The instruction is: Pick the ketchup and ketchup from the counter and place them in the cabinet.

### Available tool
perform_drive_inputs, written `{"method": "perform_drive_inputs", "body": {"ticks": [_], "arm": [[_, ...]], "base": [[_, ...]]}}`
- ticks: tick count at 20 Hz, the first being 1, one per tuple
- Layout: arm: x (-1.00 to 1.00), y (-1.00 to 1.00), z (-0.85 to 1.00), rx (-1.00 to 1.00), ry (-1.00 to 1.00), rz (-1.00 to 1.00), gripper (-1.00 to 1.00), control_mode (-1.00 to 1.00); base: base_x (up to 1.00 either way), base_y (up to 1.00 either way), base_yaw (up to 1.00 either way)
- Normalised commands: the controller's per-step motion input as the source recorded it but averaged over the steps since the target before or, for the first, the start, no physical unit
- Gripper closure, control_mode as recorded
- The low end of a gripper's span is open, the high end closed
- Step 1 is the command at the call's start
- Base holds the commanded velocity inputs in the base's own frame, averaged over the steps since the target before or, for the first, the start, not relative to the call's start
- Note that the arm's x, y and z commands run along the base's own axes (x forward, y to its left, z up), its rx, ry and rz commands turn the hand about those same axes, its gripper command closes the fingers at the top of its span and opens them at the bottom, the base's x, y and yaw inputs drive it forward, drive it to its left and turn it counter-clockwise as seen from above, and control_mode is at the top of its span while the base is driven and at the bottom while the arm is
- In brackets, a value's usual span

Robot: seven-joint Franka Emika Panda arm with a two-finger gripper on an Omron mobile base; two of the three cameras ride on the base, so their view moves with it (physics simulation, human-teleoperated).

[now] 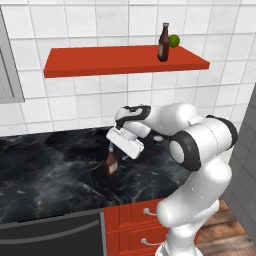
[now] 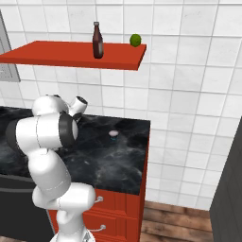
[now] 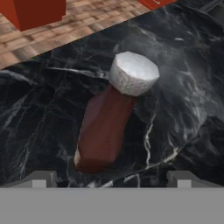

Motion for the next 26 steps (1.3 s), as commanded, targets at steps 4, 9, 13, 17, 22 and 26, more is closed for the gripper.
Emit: {"method": "perform_drive_inputs", "body": {"ticks": [4,9,13,17,22,26], "arm": [[0.0,0.31,-0.14,0.0,0.0,0.02,-1.0,-1.0],[0.0,0.17,-0.15,0.0,-0.01,0.02,-1.0,-1.0],[0.0,0.08,-0.15,0.0,-0.03,0.0,-1.0,-1.0],[-0.06,0.12,-0.13,0.01,-0.04,0.0,-1.0,-1.0],[-0.18,0.2,-0.12,0.0,-0.05,0.0,1.0,-1.0],[-0.3,0.09,-0.11,0.0,-0.08,0.0,1.0,-1.0]], "base": [[0.0,0.0,0.0],[0.0,0.0,0.0],[0.0,0.0,0.0],[0.0,0.0,0.0],[0.0,0.0,0.0],[0.0,0.0,0.0]]}}
